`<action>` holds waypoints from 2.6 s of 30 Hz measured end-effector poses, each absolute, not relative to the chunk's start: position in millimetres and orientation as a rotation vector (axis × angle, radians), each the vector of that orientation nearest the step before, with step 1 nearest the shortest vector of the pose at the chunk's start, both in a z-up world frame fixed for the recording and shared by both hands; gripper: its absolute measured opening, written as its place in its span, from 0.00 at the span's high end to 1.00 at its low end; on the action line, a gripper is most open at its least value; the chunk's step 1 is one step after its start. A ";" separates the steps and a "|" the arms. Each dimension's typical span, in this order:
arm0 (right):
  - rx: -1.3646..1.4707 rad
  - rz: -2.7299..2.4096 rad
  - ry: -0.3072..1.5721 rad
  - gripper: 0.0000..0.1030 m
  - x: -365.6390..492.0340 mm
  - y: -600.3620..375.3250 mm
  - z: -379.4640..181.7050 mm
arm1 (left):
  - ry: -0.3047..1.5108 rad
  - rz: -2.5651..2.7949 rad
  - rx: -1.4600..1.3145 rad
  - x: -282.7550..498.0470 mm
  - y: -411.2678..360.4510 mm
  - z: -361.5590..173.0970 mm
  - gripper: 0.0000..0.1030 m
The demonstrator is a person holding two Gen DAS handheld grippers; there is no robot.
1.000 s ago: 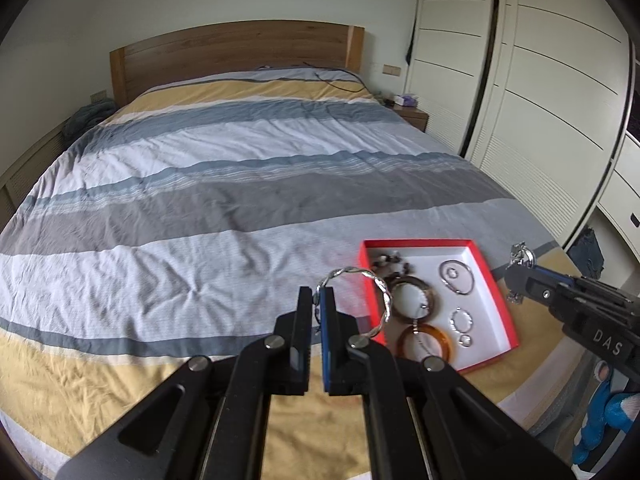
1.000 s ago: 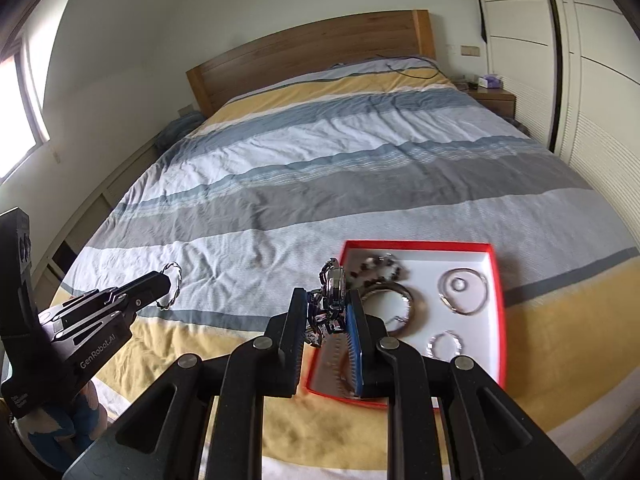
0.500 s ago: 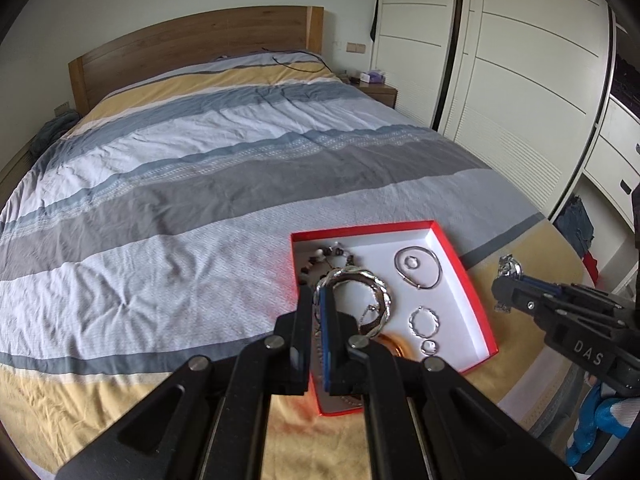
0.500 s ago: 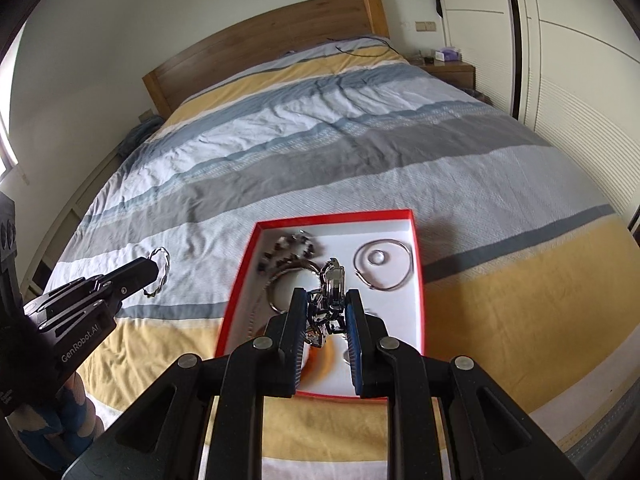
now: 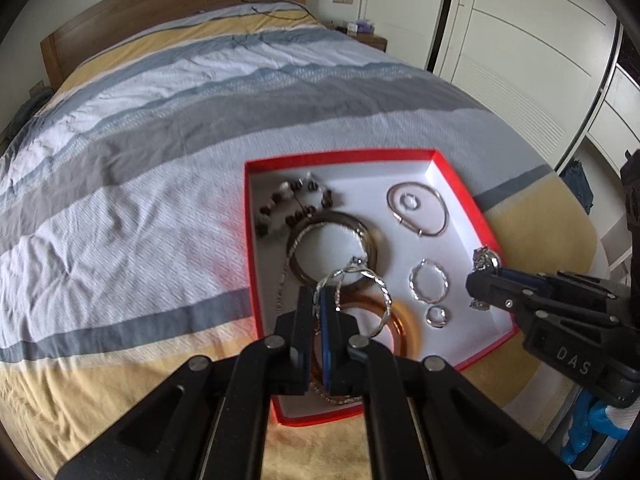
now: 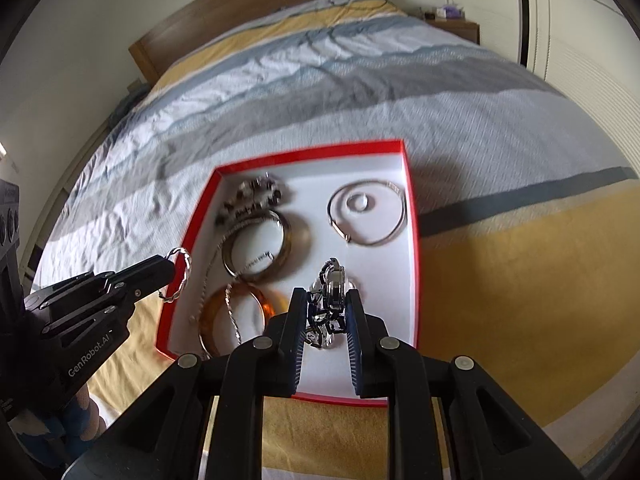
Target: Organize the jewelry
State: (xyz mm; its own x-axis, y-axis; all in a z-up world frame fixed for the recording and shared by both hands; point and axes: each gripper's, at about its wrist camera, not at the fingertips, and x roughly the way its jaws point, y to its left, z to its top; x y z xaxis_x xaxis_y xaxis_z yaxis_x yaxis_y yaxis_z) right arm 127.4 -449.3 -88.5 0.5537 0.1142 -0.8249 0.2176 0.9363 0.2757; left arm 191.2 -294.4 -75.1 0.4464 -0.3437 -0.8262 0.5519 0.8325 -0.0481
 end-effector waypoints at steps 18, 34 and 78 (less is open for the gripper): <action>0.300 -0.068 1.038 0.82 179.2 -458.3 -119.8 | 1.015 -0.506 0.203 225.6 -302.4 -115.6 0.97; 0.232 -0.084 1.026 0.68 181.0 -456.9 -117.8 | 1.010 -0.512 0.176 227.0 -303.1 -119.6 0.95; 0.114 0.017 0.788 0.45 31.3 -305.4 33.5 | 0.734 -0.274 0.099 74.3 -104.0 56.4 0.60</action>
